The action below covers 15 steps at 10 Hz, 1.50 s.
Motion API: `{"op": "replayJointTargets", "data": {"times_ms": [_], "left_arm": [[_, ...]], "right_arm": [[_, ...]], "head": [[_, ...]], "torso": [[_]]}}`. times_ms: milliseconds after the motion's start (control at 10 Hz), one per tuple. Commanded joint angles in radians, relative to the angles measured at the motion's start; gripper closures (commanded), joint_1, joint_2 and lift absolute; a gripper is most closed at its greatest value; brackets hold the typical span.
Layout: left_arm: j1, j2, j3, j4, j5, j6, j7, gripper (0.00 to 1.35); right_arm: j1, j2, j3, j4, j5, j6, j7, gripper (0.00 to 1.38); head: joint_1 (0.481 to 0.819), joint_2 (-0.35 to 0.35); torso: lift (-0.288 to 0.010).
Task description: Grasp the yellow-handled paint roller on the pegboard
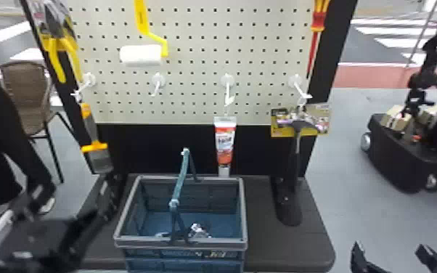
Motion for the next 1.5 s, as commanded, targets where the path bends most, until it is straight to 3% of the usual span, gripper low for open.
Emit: {"op": "replayJointTargets", "data": {"times_ms": [0, 200, 600, 700, 900, 1100, 1400], "left_arm": [[-0.073, 0.007, 0.065, -0.107, 0.005, 0.144, -0.025, 0.15], [-0.198, 0.011, 0.130, -0.134, 0.019, 0.279, -0.080, 0.15], [-0.449, 0.068, 0.194, -0.126, 0.043, 0.452, -0.106, 0.14], [-0.494, 0.077, 0.211, -0.080, 0.046, 0.425, -0.149, 0.14], [-0.618, 0.100, 0.246, 0.055, 0.049, 0.409, -0.301, 0.14], [-0.676, 0.148, 0.235, 0.104, 0.059, 0.360, -0.347, 0.14], [-0.820, 0.184, 0.245, 0.259, 0.135, 0.402, -0.462, 0.15]], "right_arm": [[0.000, 0.001, 0.002, 0.000, 0.000, 0.002, 0.001, 0.14], [-0.002, 0.001, 0.003, 0.000, 0.000, 0.004, 0.002, 0.14], [-0.009, 0.001, 0.012, 0.005, -0.002, 0.006, 0.005, 0.14], [-0.011, 0.001, 0.015, 0.007, -0.002, 0.007, 0.007, 0.14], [-0.015, -0.001, 0.017, 0.005, -0.002, 0.007, 0.015, 0.14], [-0.024, -0.001, 0.018, 0.007, -0.002, 0.007, 0.019, 0.14], [-0.024, -0.001, 0.018, 0.005, -0.002, 0.007, 0.025, 0.14]], "head": [[0.549, 0.000], [0.549, 0.000], [0.549, 0.000], [0.549, 0.000], [0.549, 0.000], [0.549, 0.000], [0.549, 0.000]], "torso": [[-0.100], [-0.100], [-0.100], [-0.100], [-0.100], [-0.100], [-0.100]]}}
